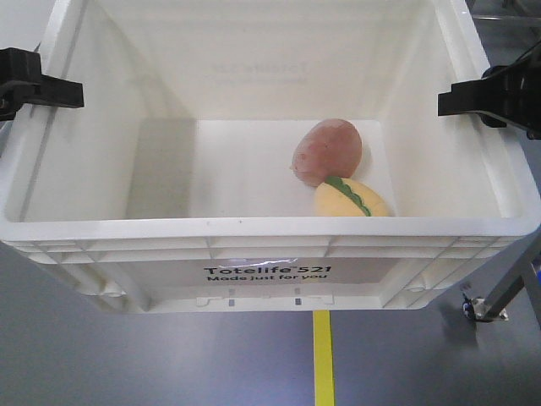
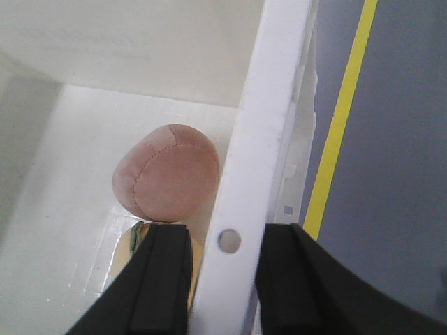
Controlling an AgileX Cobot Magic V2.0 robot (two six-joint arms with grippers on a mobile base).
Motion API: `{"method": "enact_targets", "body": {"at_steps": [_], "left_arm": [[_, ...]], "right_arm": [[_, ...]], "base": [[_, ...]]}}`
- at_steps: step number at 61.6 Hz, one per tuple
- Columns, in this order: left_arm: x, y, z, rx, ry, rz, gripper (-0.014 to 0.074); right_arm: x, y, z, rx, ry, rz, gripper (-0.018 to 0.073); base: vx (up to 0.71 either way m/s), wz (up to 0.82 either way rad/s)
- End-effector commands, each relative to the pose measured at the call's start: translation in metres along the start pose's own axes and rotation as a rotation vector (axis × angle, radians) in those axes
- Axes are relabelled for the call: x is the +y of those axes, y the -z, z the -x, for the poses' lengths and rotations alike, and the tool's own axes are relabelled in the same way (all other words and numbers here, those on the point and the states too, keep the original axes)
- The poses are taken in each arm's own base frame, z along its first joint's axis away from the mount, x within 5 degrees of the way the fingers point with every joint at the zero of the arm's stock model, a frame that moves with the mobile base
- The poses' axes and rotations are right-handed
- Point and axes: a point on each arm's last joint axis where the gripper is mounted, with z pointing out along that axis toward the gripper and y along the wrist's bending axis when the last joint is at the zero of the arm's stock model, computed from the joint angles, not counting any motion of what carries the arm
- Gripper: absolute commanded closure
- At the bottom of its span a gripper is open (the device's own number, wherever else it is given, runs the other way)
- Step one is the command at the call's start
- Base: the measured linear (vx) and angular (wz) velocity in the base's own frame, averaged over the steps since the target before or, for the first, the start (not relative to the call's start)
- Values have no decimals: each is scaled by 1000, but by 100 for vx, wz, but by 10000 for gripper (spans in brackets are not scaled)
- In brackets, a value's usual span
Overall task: Place moving items into box and shelve
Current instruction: 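Keep holding the crate with both grippers while driving onward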
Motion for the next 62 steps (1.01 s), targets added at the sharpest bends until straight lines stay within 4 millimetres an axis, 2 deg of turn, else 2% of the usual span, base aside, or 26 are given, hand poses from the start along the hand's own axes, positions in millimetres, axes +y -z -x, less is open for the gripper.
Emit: {"method": "enact_targets", "body": {"at_steps": [1, 62], "left_arm": [[-23, 19, 17, -171, 44, -136, 594], [-23, 19, 17, -170, 44, -136, 594]], "right_arm": [[16, 24, 21, -195, -28, 99, 565], [17, 24, 20, -191, -27, 99, 565]], "base": [[48, -9], [48, -5]]}}
